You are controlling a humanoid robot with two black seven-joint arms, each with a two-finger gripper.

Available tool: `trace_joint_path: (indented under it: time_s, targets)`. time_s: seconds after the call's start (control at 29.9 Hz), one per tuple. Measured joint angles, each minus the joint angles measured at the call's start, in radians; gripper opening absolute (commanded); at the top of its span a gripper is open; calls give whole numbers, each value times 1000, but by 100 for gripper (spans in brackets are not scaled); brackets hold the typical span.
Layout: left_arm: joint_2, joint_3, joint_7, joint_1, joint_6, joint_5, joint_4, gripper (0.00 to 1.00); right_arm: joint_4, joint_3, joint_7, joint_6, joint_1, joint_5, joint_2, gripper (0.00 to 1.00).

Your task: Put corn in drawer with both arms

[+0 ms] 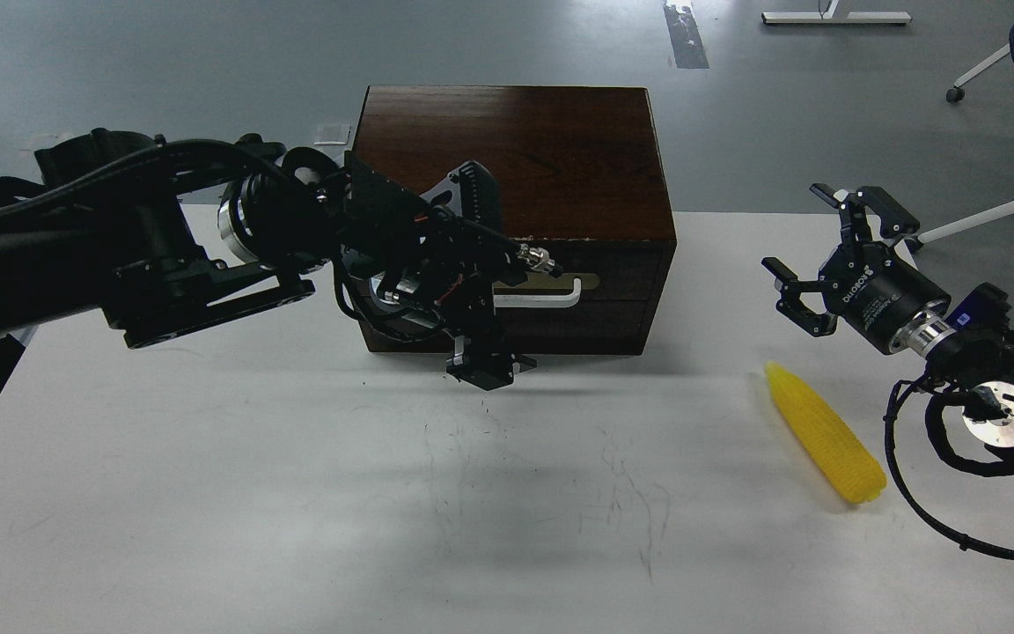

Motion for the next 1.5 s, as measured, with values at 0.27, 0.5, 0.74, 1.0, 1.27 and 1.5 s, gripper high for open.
trace_joint_path:
  time_s: [0.27, 0.5, 0.74, 1.0, 1.27, 1.5]
  targets:
    - [-29, 2, 0, 4, 0, 0, 36, 98, 0, 0, 0, 0, -7, 0, 0, 100]
    - [-47, 3, 0, 10, 0, 0, 55, 98, 1, 0, 0, 0, -10, 0, 0, 100]
    - [-60, 3, 0, 11, 0, 0, 79, 98, 2, 1, 0, 0, -14, 0, -7, 100]
    - [-63, 48, 0, 8, 0, 0, 102, 98, 3, 2, 0, 0, -17, 0, -9, 100]
    - [-62, 60, 0, 13, 0, 0, 119, 98, 3, 3, 0, 0, -17, 0, -9, 100]
    - [-62, 60, 0, 15, 0, -1, 91, 98, 2, 3, 0, 0, -17, 0, -14, 100]
